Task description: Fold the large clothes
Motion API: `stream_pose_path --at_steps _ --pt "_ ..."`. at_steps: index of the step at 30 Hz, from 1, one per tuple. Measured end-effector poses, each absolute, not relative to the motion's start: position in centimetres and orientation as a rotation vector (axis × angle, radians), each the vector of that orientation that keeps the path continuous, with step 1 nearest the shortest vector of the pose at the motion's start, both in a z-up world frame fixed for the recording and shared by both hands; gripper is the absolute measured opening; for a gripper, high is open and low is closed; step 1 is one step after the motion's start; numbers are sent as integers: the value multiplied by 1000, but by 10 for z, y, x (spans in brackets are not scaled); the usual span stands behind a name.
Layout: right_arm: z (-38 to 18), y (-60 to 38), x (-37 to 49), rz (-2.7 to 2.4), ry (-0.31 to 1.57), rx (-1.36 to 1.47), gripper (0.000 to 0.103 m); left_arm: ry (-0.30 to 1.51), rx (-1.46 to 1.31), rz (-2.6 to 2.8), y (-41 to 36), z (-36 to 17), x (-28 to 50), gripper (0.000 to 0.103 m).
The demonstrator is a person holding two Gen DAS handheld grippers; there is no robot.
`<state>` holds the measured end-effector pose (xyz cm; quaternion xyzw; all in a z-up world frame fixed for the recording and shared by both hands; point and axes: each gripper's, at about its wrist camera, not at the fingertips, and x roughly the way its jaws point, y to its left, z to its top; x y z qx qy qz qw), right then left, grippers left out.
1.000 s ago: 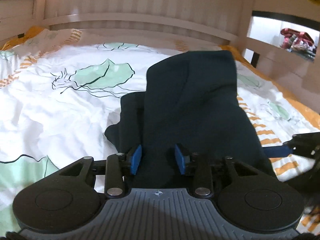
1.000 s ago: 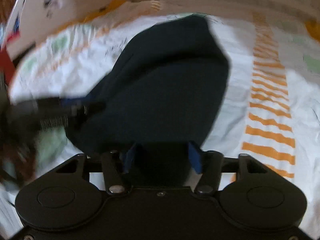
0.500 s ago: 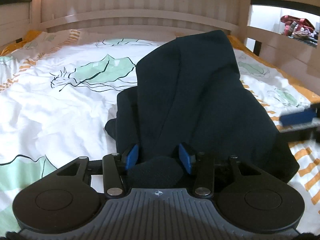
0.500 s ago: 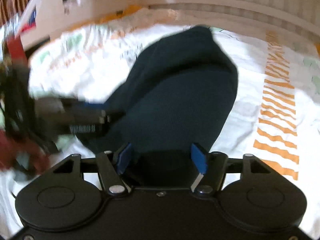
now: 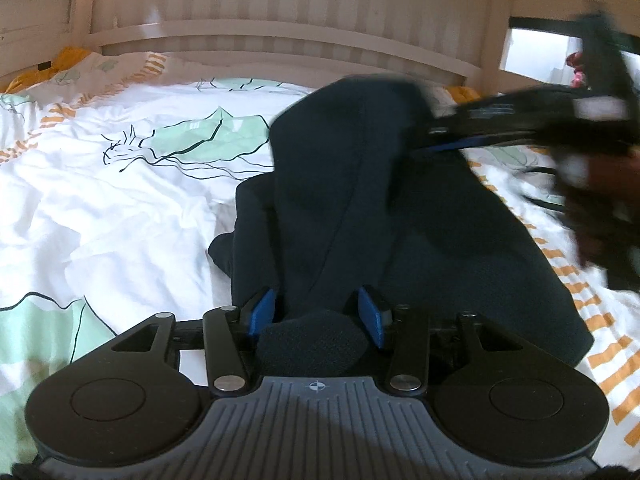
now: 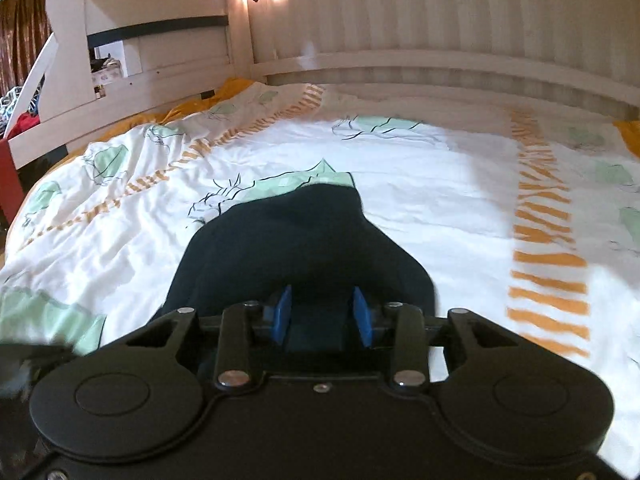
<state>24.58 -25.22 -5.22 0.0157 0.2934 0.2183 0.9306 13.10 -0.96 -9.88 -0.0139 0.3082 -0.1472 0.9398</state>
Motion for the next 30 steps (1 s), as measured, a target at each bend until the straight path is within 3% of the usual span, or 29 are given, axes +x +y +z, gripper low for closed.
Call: stream_pose_path --at_steps 6,9,17,21,23,30 --pt "-97 -197 306 509 859 -81 44 623 -37 -289 -6 -101 129 46" --pt "-104 -189 313 527 901 -86 43 626 -65 -288 -3 -101 129 47" --pt "-95 -228 291 576 744 81 45 622 -55 -294 -5 -95 126 49" --pt "-70 -251 263 525 598 118 57 615 -38 -304 -3 -82 123 49" --pt "-61 -263 249 492 557 128 59 600 -18 -309 -3 -74 124 50" --pt "-62 -288 214 351 567 114 59 550 29 -308 -16 -55 144 56"
